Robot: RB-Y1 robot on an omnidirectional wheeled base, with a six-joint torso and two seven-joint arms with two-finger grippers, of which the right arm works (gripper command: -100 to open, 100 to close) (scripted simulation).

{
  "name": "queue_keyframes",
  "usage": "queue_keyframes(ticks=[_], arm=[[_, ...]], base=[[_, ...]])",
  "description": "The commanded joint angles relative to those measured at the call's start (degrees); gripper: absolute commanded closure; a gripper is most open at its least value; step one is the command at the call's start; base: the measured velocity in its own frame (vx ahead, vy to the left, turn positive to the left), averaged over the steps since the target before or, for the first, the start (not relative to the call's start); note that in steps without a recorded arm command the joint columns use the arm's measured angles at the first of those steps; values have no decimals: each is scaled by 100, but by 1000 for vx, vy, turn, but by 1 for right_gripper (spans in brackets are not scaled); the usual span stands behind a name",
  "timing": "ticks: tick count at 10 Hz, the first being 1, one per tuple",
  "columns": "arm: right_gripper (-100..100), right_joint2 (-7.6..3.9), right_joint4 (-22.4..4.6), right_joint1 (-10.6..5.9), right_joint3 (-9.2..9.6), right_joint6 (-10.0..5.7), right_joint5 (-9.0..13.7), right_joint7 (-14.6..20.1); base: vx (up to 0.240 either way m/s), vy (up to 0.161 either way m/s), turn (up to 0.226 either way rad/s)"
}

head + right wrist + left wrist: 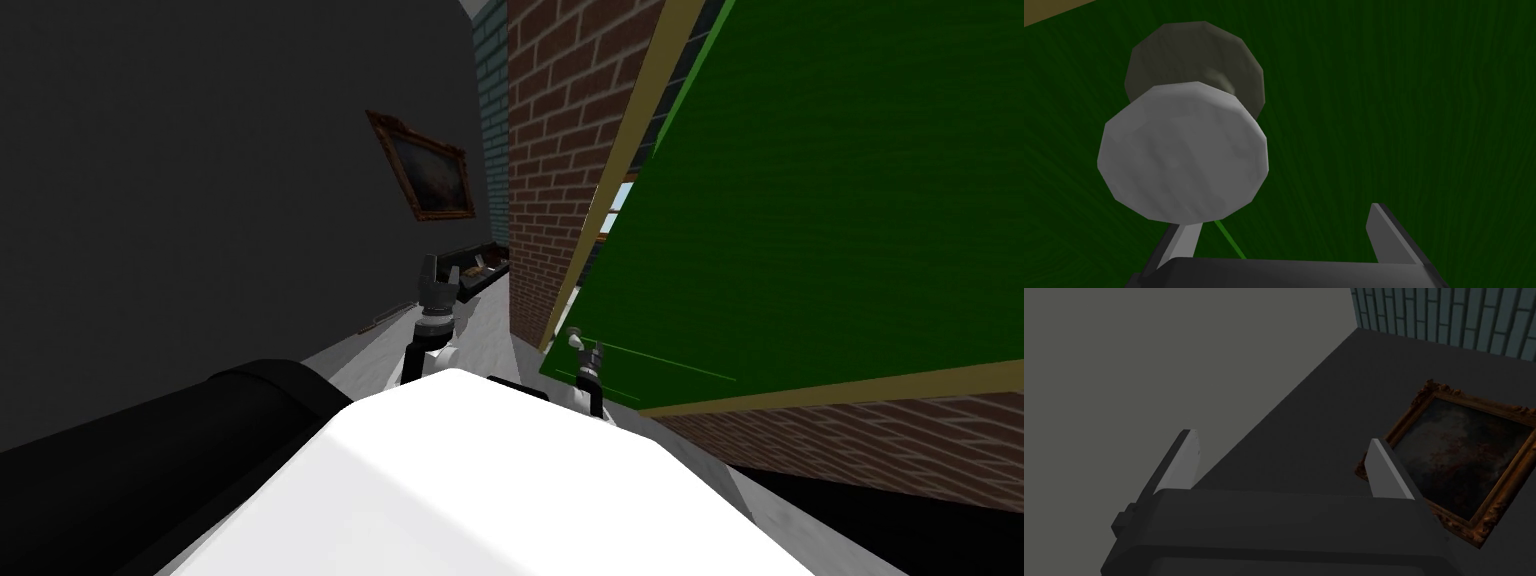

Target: Pull the door open

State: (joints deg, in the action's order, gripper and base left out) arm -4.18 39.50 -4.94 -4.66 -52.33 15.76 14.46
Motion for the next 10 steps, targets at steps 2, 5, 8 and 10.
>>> queue_keyframes(ticks=[2,5,8,10], arm=[[-100,59,-21,12,178,51,112,420],[-100,32,-15,15,210,64,187,656],[-100,-27,-1,21,281,95,353,1057],[-100,-27,-1,21,281,95,353,1077]], base=[[-49,23,59],[-10,15,44],[-35,22,62],[-22,-7,14]])
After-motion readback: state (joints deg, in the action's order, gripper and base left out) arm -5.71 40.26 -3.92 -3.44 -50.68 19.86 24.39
